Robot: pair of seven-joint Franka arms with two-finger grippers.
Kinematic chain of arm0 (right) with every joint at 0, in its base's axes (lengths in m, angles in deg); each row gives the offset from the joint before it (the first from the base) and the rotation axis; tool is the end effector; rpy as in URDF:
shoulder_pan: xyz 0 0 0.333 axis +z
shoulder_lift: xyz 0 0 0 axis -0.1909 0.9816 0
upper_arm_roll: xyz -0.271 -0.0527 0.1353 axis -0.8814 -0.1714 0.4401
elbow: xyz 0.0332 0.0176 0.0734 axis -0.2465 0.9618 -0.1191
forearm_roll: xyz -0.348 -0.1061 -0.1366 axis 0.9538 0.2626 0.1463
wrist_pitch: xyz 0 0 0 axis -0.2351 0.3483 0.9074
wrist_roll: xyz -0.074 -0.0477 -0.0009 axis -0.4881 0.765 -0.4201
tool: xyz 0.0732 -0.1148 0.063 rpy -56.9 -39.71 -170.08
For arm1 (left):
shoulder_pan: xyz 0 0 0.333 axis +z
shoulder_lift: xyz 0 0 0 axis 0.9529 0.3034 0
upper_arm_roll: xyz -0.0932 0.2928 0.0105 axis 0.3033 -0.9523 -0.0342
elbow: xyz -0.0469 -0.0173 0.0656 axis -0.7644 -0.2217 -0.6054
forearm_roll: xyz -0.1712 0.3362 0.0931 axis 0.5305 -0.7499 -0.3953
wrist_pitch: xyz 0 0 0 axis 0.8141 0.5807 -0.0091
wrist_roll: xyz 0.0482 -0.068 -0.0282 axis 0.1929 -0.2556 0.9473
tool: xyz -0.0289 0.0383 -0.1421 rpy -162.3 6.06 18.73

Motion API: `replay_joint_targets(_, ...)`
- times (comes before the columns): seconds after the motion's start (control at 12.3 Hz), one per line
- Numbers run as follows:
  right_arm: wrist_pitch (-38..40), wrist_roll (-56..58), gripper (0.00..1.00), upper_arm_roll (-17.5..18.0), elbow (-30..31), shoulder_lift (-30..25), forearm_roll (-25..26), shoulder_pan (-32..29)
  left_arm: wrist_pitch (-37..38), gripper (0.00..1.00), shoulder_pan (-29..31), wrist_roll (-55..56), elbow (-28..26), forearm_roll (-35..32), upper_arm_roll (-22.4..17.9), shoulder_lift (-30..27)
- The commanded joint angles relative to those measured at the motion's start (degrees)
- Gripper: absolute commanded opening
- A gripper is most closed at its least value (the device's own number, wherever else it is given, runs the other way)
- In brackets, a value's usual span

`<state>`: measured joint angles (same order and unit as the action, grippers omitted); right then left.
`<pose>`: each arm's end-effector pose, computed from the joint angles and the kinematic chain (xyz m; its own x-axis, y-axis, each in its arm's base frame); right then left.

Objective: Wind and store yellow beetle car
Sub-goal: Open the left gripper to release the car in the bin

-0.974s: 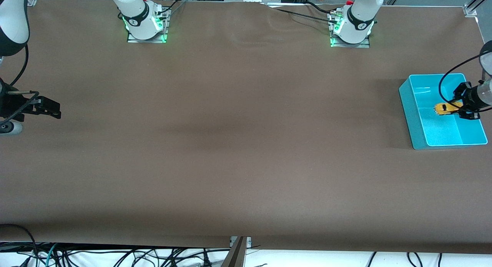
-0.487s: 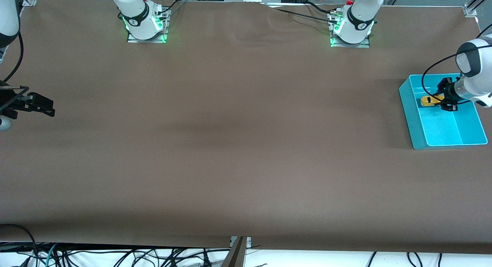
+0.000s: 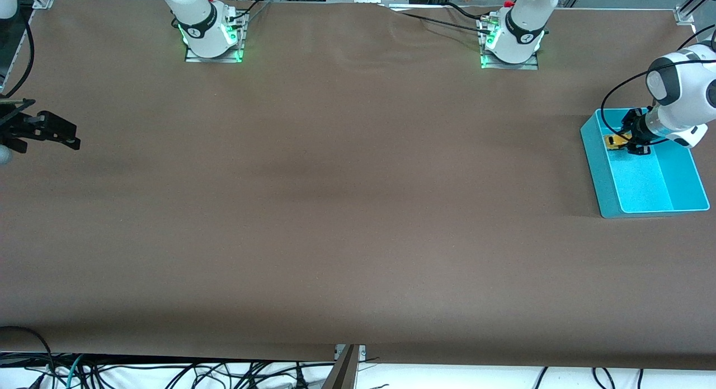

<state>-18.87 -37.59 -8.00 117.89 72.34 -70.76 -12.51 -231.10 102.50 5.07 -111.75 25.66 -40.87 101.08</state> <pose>0.5916 -0.0263 0.5448 0.9941 0.1026 -0.0361 0.1041 -0.9936 0.0435 0.3893 0.2663 0.1585 -0.1169 0.9868 0.1123 0.9784 0.1339 -0.1575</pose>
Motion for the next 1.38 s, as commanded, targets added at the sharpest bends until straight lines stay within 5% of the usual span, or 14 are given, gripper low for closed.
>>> replay_joint_targets(0.0,-0.34,0.03,1.0,0.47,3.9,-2.65,-1.02,-0.6,-0.97,0.62,0.95,-0.53,-0.6,-2.06,0.78,-0.74)
replay_joint_targets(0.08,-0.34,-0.06,1.0,0.47,3.9,-2.56,-1.19,-0.43,-0.8,1.0,0.77,-0.1,0.01,-2.93,0.95,-0.91)
replay_joint_targets(0.32,0.1,-0.06,1.0,0.47,3.38,-1.86,-1.89,0.01,5.49,1.0,0.42,-1.32,3.96,-3.12,2.17,-2.14)
replay_joint_targets(0.73,0.1,-0.23,1.0,0.47,3.38,-1.77,-1.64,0.63,37.31,1.0,0.51,-1.77,25.48,-2.06,12.35,-3.37)
replay_joint_targets(1.14,0.89,-0.32,1.0,0.03,3.11,-1.25,-1.46,0.1,44.2,1.0,0.51,-5.89,38.4,1.42,25.98,-3.37)
replay_joint_targets(1.3,0.89,-0.32,1.0,0.03,3.11,-1.16,-1.37,0.1,44.38,1.0,-2.02,-5.89,43.25,6.7,26.62,-3.28)
